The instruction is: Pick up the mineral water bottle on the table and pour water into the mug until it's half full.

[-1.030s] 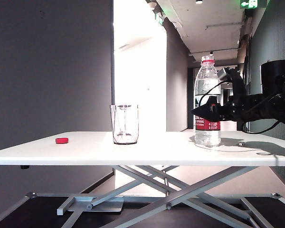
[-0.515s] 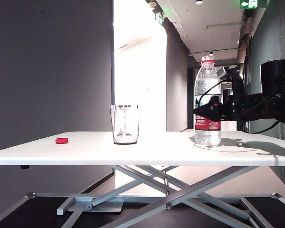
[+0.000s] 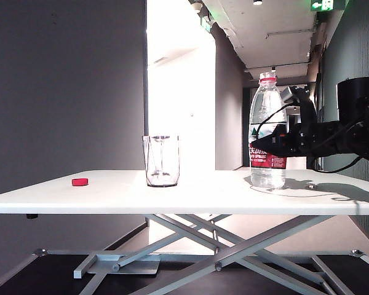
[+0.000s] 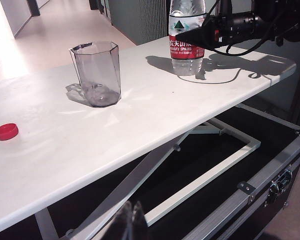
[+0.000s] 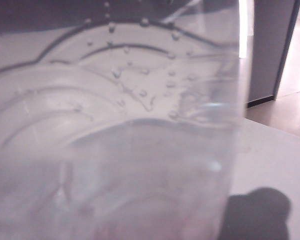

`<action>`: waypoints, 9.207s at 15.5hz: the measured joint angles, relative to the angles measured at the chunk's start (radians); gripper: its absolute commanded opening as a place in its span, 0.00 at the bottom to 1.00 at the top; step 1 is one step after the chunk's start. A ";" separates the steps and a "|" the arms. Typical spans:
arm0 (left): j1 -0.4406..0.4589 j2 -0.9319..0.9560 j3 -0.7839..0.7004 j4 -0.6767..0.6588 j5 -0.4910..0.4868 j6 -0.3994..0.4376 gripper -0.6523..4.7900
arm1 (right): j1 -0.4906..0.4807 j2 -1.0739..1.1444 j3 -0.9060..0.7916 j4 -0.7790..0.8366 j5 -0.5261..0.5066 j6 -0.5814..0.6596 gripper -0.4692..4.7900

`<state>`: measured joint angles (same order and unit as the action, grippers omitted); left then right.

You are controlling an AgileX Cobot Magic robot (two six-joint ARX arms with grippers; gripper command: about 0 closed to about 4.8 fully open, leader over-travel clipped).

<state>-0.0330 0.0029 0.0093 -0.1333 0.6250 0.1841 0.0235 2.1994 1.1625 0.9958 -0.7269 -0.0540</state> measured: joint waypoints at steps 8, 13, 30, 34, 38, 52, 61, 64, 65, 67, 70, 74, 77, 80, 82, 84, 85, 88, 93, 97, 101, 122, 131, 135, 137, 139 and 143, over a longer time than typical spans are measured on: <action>0.000 0.000 0.000 -0.001 0.000 0.000 0.11 | 0.008 -0.060 -0.008 -0.064 -0.052 0.077 0.40; 0.000 0.000 0.000 -0.002 0.001 0.000 0.11 | 0.053 -0.154 0.014 -0.127 -0.043 0.076 0.40; 0.000 0.000 0.000 -0.002 0.001 -0.009 0.11 | 0.366 -0.176 0.181 -0.708 0.821 -0.622 0.40; 0.000 0.000 0.000 -0.002 0.001 -0.016 0.11 | 0.372 -0.176 0.182 -0.711 0.939 -0.758 0.40; 0.000 0.000 0.000 -0.002 0.001 -0.019 0.11 | 0.380 -0.176 0.183 -0.721 0.990 -0.904 0.40; 0.000 0.000 0.000 -0.002 0.001 -0.019 0.11 | 0.402 -0.176 0.217 -0.698 1.184 -1.222 0.40; 0.000 0.000 0.000 -0.002 0.001 -0.019 0.11 | 0.401 -0.176 0.217 -0.634 1.278 -1.385 0.40; 0.000 0.000 0.000 -0.002 0.001 -0.019 0.11 | 0.402 -0.176 0.217 -0.598 1.295 -1.440 0.40; 0.000 0.000 0.000 -0.002 0.001 -0.019 0.11 | 0.402 -0.176 0.217 -0.595 1.295 -1.440 0.40; 0.000 0.000 0.000 -0.002 0.001 -0.019 0.11 | 0.402 -0.176 0.217 -0.594 1.295 -1.443 0.40; 0.000 0.000 0.000 -0.002 0.001 -0.019 0.11 | 0.402 -0.176 0.217 -0.593 1.303 -1.443 0.40; 0.000 0.000 0.000 -0.002 0.001 -0.019 0.11 | 0.401 -0.176 0.217 -0.591 1.303 -1.444 0.40; 0.000 0.000 0.000 -0.002 0.001 -0.019 0.11 | 0.401 -0.176 0.217 -0.590 1.299 -1.443 0.41; 0.000 0.000 0.000 -0.002 0.001 -0.019 0.11 | 0.401 -0.177 0.217 -0.590 1.272 -1.356 0.41; 0.000 0.000 0.000 -0.002 0.001 -0.019 0.11 | 0.402 -0.178 0.218 -0.602 1.227 -1.065 0.41; 0.000 0.000 0.000 -0.002 0.001 -0.019 0.11 | 0.402 -0.179 0.219 -0.653 1.170 -0.876 0.41; 0.000 0.000 0.000 -0.002 0.001 -0.019 0.11 | 0.402 -0.179 0.219 -0.684 1.141 -0.787 0.41; 0.000 0.000 0.000 -0.002 0.001 -0.019 0.11 | 0.399 -0.179 0.219 -0.718 0.951 -0.410 0.41; 0.000 0.000 0.000 -0.002 0.002 -0.024 0.11 | 0.312 -0.179 0.132 -0.489 0.516 -0.150 0.41; 0.000 0.000 0.000 -0.002 0.001 -0.024 0.11 | 0.172 -0.179 0.038 -0.280 0.279 -0.078 0.41; 0.000 0.000 0.000 -0.002 0.004 -0.024 0.11 | 0.054 -0.089 0.013 -0.102 0.034 0.026 0.41; 0.000 0.000 0.000 -0.002 0.027 -0.014 0.11 | 0.026 -0.026 -0.030 0.055 -0.192 0.051 1.00; 0.000 0.000 0.000 -0.002 0.031 -0.032 0.11 | -0.072 -0.477 -0.455 0.121 -0.134 0.060 0.14; 0.000 0.000 0.000 -0.002 0.040 -0.042 0.11 | -0.070 -0.789 -0.665 0.048 -0.006 0.096 0.07; 0.000 0.000 0.000 0.000 0.004 -0.016 0.11 | -0.058 -1.001 -0.800 -0.122 0.233 0.100 0.07; 0.000 0.000 0.000 0.013 -0.156 0.000 0.11 | -0.057 -1.177 -0.890 -0.270 0.386 0.089 0.07; 0.000 0.000 -0.001 0.088 -0.512 -0.003 0.11 | -0.053 -1.470 -0.972 -0.476 0.556 0.019 0.07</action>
<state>-0.0330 0.0029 0.0082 -0.0452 0.1135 0.1814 -0.0292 0.7292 0.1909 0.5201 -0.1707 -0.0345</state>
